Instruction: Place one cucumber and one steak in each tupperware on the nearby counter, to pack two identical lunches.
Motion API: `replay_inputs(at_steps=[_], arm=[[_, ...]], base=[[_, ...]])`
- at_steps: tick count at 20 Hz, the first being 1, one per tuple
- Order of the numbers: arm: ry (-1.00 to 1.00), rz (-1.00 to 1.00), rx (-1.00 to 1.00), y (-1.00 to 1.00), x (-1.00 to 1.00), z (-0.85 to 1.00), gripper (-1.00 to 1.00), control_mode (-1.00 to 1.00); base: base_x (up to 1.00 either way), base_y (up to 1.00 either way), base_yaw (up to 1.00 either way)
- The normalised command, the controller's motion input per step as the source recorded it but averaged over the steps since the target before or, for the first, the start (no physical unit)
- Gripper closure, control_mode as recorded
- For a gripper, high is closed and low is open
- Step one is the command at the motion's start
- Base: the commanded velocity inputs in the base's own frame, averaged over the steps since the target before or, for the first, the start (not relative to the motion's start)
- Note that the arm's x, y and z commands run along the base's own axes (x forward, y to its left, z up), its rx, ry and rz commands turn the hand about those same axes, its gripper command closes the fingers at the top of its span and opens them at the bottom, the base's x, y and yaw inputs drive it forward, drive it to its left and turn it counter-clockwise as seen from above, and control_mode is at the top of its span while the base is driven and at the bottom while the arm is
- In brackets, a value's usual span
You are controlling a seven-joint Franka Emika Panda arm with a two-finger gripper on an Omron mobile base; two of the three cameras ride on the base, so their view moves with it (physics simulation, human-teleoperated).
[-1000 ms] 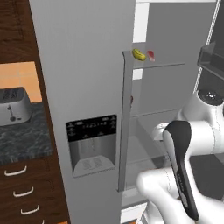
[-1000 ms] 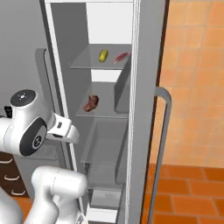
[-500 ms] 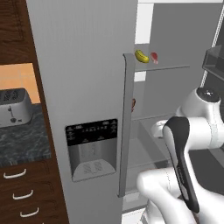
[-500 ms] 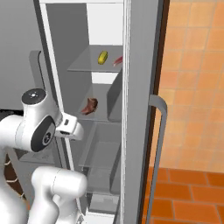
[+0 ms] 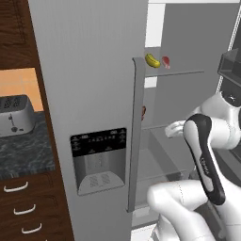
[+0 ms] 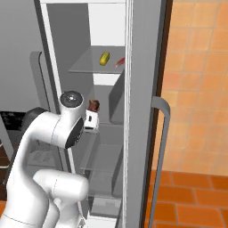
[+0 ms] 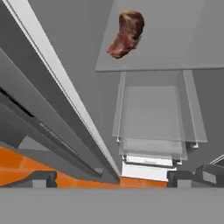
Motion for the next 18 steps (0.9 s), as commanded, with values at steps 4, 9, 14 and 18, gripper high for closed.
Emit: replay_inputs(at_steps=[4, 9, 14, 18], arm=[[-0.29, 0.30, -0.01, 0.04, 0.56, -0.02, -1.00, -1.00], [-0.20, 0.28, -0.14, 0.22, 0.60, -0.05, -1.00, -1.00], [-0.05, 0.17, -0.04, 0.00, 0.58, 0.00, -1.00, -1.00], [-0.17, 0.20, 0.00, 0.00, 0.67, 0.00, -1.00, -1.00]], base=[[0.00, 0.00, 0.00], [0.00, 0.00, 0.00], [0.00, 0.00, 0.00], [0.00, 0.00, 0.00]])
